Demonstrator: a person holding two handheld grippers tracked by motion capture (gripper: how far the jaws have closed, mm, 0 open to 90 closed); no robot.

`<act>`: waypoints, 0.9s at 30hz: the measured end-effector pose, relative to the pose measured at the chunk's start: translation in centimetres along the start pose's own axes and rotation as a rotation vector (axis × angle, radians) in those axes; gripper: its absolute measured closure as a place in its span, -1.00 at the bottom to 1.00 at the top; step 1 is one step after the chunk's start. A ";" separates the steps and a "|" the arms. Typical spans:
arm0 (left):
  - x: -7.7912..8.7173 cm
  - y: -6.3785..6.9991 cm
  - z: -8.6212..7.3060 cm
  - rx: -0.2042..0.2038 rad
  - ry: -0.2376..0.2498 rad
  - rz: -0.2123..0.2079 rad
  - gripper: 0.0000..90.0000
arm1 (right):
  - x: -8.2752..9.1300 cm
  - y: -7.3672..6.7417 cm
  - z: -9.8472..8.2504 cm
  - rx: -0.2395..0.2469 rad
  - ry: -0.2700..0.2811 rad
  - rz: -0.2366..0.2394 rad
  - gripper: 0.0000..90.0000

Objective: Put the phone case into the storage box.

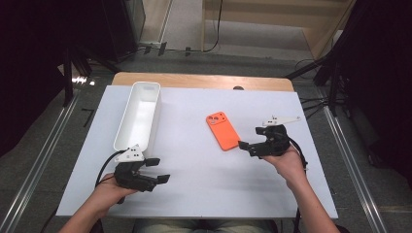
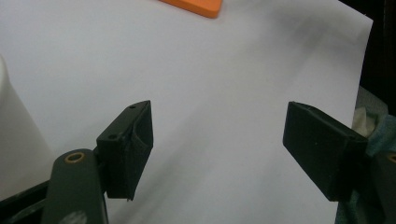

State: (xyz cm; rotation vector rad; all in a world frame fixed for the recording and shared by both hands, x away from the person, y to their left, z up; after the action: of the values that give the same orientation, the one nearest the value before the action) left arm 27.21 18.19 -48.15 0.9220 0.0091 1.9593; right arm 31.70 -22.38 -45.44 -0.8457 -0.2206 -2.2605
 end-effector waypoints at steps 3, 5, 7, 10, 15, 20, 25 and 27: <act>0.0 0.0 0.0 0.001 0.001 -0.002 -0.47 | -0.3 0.0 0.4 -0.003 -0.015 -0.004 -0.88; 0.0 0.0 0.0 0.002 -0.007 -0.001 -0.47 | -0.6 0.1 0.7 0.001 -0.019 -0.010 -0.88; 0.0 0.0 0.0 0.000 -0.001 -0.001 -0.47 | -0.9 0.2 1.0 -0.010 -0.014 -0.009 -0.88; 0.0 0.0 0.0 -0.002 -0.003 -0.002 -0.47 | -1.3 0.3 1.4 -0.020 -0.014 -0.001 -0.88; 0.0 0.1 0.0 -0.005 -0.011 -0.004 -0.47 | -1.9 0.5 2.1 -0.018 -0.026 -0.011 -0.88; 0.0 0.1 0.0 -0.003 -0.011 -0.004 -0.46 | -2.5 0.7 2.9 -0.030 -0.028 -0.022 -0.88; 0.0 0.1 0.0 -0.002 -0.010 -0.003 -0.47 | -3.2 0.8 3.6 -0.034 -0.031 -0.028 -0.87; 0.0 0.1 0.0 0.001 -0.009 -0.006 -0.46 | -3.4 0.9 3.8 -0.043 -0.029 -0.036 -0.87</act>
State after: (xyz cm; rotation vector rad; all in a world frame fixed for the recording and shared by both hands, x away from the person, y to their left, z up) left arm 27.12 18.14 -48.12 0.9304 0.0076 1.9500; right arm 36.07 -19.67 -44.76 -0.9040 -0.2031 -2.2946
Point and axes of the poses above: each handheld gripper's, and its own axes: x roughly backward along the jaws, z roughly out of its top, y roughly to its right, the point moved 2 cm from there along -x, roughly forward along the jaws, and after that the axes turned 9 degrees about x, right-handed, at the moved point
